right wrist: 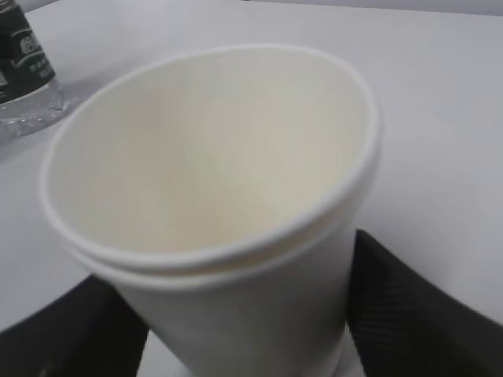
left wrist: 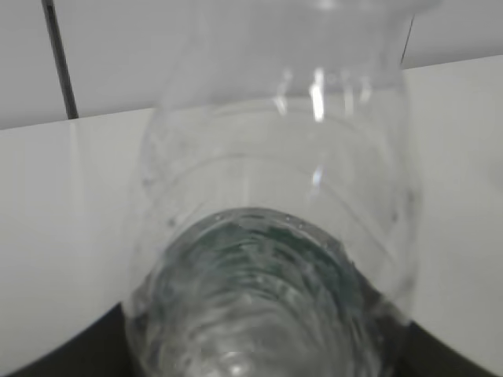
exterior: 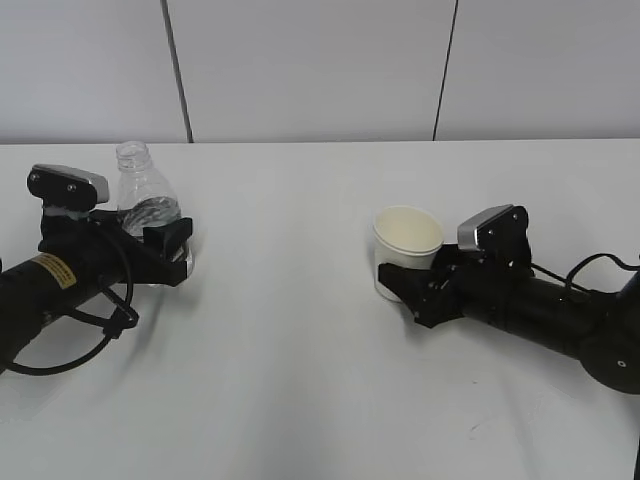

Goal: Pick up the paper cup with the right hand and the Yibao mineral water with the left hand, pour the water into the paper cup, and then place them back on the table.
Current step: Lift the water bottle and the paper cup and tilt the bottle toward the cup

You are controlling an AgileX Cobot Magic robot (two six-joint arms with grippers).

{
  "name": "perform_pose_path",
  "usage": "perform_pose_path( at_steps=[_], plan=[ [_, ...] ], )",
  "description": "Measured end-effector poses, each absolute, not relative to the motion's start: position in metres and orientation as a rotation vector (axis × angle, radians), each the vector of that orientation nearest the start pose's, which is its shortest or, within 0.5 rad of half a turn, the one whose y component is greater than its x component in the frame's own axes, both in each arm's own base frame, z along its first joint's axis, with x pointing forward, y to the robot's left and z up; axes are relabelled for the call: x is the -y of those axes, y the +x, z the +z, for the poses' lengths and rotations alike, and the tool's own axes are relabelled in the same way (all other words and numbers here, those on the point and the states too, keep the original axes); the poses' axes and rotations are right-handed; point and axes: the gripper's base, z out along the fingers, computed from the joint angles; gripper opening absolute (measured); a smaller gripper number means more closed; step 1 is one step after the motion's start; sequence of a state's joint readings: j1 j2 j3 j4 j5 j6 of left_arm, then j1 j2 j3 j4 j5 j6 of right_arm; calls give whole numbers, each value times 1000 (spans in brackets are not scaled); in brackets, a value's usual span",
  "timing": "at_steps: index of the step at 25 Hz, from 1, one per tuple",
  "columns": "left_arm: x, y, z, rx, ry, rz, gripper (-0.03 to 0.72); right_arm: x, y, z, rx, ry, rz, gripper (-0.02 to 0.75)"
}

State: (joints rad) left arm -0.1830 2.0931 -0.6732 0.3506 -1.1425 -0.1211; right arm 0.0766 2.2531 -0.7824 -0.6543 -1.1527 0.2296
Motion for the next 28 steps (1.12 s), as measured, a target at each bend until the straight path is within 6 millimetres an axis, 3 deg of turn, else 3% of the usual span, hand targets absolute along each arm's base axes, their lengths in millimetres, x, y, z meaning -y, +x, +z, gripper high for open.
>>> perform_pose_path(
  at_steps=[14,28],
  plan=[
    [99,323,92,-1723,540,-458,359,-95,341,60,-1763,-673,729,552],
    [101,316,126,-1775,749,-371,359,-154,341,73,-1679,-820,904,552]
  ],
)
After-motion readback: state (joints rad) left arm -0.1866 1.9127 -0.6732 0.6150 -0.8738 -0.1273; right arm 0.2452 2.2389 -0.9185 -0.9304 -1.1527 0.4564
